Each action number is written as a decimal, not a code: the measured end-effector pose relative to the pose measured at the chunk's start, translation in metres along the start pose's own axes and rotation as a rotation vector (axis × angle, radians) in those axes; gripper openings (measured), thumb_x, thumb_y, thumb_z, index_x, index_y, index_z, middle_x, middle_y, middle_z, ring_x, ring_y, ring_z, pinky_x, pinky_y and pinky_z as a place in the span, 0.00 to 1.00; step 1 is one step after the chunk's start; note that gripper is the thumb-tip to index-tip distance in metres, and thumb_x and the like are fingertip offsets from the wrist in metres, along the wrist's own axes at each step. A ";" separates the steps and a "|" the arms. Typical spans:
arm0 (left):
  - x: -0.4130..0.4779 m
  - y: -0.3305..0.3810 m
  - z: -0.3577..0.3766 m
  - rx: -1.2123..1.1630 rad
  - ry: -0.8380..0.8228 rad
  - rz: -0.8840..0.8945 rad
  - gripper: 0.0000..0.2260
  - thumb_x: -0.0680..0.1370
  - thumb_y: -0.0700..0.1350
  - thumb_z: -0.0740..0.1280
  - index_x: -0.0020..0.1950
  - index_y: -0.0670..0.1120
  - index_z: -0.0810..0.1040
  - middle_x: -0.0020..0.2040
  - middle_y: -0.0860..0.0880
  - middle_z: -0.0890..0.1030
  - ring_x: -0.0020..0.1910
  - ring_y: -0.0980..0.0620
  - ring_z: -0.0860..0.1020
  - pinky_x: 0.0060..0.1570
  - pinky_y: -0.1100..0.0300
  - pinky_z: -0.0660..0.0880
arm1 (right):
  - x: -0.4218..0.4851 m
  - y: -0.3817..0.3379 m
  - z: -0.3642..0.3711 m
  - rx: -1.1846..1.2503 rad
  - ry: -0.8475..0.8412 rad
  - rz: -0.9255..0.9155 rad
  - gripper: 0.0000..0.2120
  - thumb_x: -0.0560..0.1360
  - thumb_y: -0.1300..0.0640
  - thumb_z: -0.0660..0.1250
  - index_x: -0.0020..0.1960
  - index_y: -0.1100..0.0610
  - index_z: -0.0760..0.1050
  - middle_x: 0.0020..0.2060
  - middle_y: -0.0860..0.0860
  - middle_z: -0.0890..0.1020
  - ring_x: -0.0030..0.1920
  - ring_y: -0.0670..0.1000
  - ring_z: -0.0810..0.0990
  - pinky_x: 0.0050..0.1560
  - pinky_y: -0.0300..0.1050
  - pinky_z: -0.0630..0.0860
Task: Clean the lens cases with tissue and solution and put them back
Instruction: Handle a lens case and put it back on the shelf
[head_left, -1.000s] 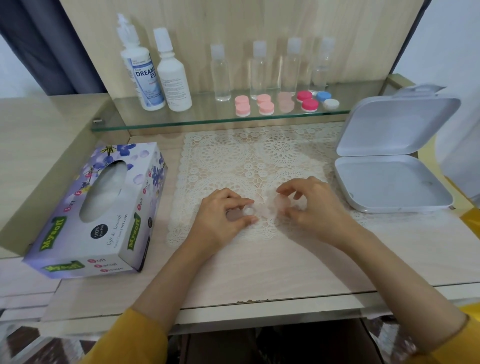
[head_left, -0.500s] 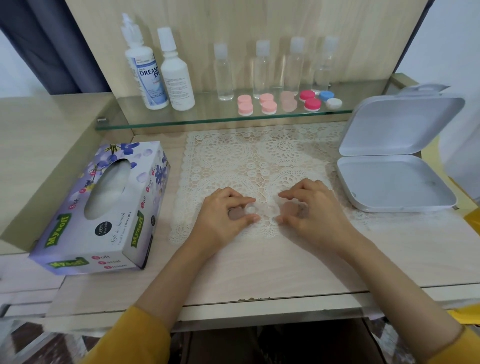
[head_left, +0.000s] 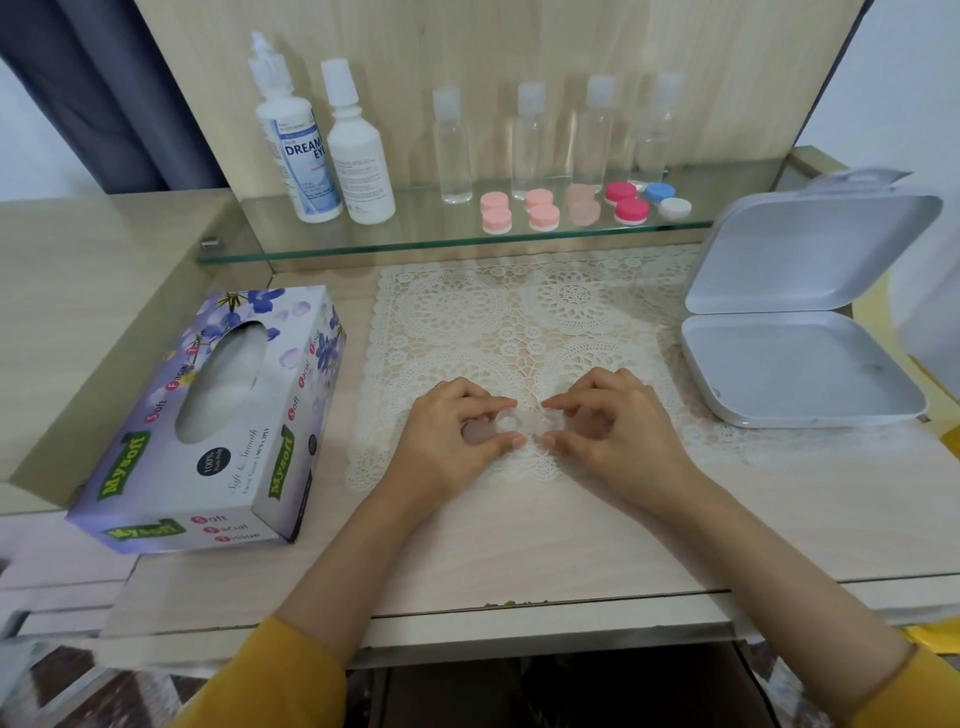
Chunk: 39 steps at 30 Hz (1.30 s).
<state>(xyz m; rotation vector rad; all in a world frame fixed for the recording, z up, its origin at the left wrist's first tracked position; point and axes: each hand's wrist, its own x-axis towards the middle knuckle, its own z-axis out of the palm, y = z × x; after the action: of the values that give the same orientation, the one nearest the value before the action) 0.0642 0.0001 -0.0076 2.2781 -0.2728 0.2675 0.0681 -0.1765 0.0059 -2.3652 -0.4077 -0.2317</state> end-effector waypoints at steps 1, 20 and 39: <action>0.000 0.000 0.000 0.000 0.000 0.002 0.14 0.67 0.47 0.76 0.52 0.49 0.82 0.41 0.60 0.75 0.44 0.64 0.72 0.48 0.76 0.63 | 0.000 0.001 0.000 -0.004 0.000 -0.006 0.13 0.66 0.52 0.75 0.50 0.51 0.82 0.38 0.38 0.73 0.46 0.46 0.68 0.48 0.39 0.57; -0.002 0.005 -0.005 -0.055 -0.052 -0.069 0.19 0.65 0.46 0.77 0.55 0.49 0.81 0.46 0.56 0.77 0.48 0.58 0.74 0.50 0.71 0.68 | -0.003 0.002 -0.004 -0.020 0.073 -0.021 0.12 0.67 0.50 0.74 0.48 0.51 0.82 0.45 0.46 0.82 0.49 0.50 0.68 0.54 0.49 0.64; 0.031 0.061 0.070 0.226 -0.238 0.183 0.21 0.76 0.56 0.63 0.66 0.49 0.72 0.63 0.52 0.72 0.62 0.54 0.65 0.61 0.65 0.58 | -0.025 0.059 -0.112 -0.012 0.332 0.215 0.09 0.66 0.58 0.75 0.41 0.48 0.78 0.36 0.36 0.77 0.39 0.43 0.71 0.41 0.27 0.64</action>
<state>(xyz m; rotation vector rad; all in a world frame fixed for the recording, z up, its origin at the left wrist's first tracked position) 0.0837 -0.0955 -0.0010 2.5139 -0.6027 0.1242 0.0599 -0.3002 0.0436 -2.3041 0.0059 -0.5158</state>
